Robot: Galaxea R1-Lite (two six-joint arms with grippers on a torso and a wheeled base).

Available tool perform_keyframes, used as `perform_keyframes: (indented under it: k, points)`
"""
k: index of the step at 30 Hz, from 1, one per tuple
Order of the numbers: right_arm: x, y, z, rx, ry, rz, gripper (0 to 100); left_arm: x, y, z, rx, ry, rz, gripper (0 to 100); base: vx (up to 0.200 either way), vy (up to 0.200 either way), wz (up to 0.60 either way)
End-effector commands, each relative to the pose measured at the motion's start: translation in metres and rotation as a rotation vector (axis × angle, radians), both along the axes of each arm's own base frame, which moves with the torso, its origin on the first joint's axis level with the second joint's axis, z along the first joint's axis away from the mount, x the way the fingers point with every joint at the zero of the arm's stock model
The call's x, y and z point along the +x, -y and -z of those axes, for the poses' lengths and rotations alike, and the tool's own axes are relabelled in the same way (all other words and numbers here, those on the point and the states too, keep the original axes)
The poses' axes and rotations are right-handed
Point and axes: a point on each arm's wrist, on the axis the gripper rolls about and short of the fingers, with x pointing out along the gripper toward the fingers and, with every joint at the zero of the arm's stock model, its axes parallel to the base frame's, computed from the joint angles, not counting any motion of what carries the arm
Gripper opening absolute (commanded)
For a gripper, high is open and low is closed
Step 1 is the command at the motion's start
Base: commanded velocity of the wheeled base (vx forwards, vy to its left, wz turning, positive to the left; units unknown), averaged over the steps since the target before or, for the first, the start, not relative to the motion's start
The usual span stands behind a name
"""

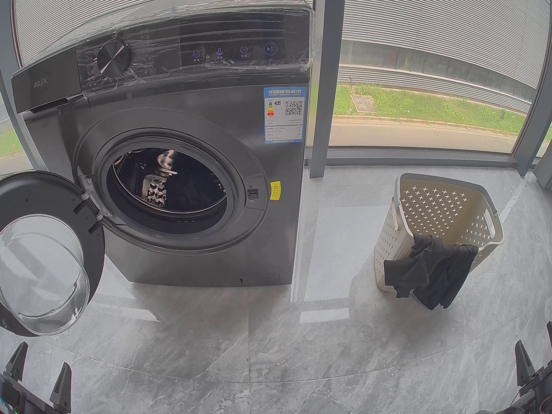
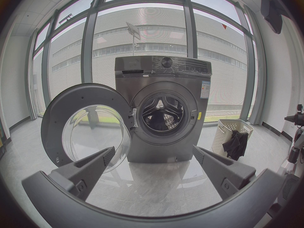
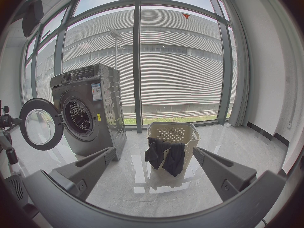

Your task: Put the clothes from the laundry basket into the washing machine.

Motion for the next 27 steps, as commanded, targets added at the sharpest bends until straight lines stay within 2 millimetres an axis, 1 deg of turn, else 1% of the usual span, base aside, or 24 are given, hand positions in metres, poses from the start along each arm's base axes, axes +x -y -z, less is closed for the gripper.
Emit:
perform_keyframes:
  k: [1,27]
  points:
    - [0.0002,0.0,0.0051,0.001,-0.002,0.0,100,0.0002,0.0,0.0052,-0.001,-0.003,0.0,100,0.0,-0.2,0.0]
    - [0.0002,0.0,0.0052,0.001,-0.004,0.0,100,0.0002,0.0,0.0052,-0.004,-0.003,0.001,100,0.0,-0.2,0.0]
